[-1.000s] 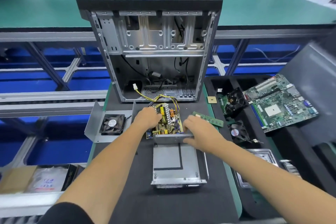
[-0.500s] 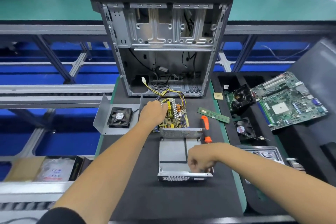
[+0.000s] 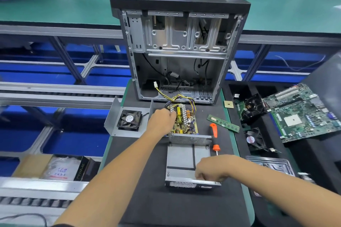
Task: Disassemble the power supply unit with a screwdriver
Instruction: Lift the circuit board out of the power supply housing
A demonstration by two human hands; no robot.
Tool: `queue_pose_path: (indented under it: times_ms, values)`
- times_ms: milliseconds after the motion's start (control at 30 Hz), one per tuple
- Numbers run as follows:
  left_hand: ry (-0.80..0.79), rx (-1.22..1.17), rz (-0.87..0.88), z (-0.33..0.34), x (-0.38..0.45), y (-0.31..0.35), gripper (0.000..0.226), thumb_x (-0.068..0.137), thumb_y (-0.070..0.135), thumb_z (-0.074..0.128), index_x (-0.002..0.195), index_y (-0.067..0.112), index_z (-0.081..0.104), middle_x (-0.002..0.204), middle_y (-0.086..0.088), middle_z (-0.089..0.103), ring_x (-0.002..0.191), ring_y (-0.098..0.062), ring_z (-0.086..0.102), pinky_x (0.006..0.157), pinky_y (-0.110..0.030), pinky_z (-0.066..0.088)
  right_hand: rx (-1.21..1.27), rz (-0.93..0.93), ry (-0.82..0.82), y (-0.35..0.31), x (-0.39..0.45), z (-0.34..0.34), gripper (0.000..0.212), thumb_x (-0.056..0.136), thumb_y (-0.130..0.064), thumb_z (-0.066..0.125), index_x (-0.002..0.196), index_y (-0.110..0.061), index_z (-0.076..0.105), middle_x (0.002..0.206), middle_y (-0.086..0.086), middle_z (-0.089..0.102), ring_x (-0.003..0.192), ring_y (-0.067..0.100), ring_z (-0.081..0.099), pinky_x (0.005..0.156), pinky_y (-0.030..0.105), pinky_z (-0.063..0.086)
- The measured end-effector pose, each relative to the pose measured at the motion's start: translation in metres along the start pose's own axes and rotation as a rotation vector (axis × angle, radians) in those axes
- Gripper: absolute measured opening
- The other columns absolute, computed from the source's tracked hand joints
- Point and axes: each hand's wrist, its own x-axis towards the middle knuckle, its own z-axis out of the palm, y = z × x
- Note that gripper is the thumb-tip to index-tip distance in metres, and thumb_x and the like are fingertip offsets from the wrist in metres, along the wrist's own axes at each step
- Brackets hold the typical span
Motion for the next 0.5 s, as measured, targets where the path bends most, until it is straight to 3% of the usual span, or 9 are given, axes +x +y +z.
queue_pose_path:
  times_ms: [167,333,500]
  values:
    - [0.001,-0.007,0.004,-0.002,-0.003,0.000,0.050,0.097,0.031,0.037,0.051,0.012,0.035,0.049,-0.002,0.039,0.048,-0.018,0.038,0.046,-0.029,0.026,-0.033,-0.042,0.027,-0.001,-0.004,-0.001,0.020,0.069,0.019,0.042,0.071,0.001,0.049,0.073,0.020,0.047,0.063,0.028,0.036,0.048,0.030,0.025]
    - [-0.026,-0.030,0.019,0.002,-0.013,-0.002,0.049,0.096,0.028,0.038,0.050,0.013,0.033,0.048,-0.001,0.036,0.050,-0.020,0.036,0.050,-0.030,0.029,0.033,-0.045,0.082,0.005,-0.006,0.004,0.019,0.073,0.015,0.041,0.078,0.004,0.056,0.078,0.018,0.055,0.071,0.029,0.046,0.056,0.033,0.036]
    - [0.039,-0.046,0.040,0.011,-0.029,-0.001,0.045,0.096,0.027,0.039,0.053,0.015,0.033,0.051,-0.001,0.039,0.049,-0.016,0.036,0.045,-0.029,0.024,0.059,-0.080,0.148,0.006,-0.006,0.008,0.023,0.082,0.005,0.044,0.081,-0.016,0.053,0.089,0.007,0.053,0.080,0.027,0.050,0.064,0.036,0.042]
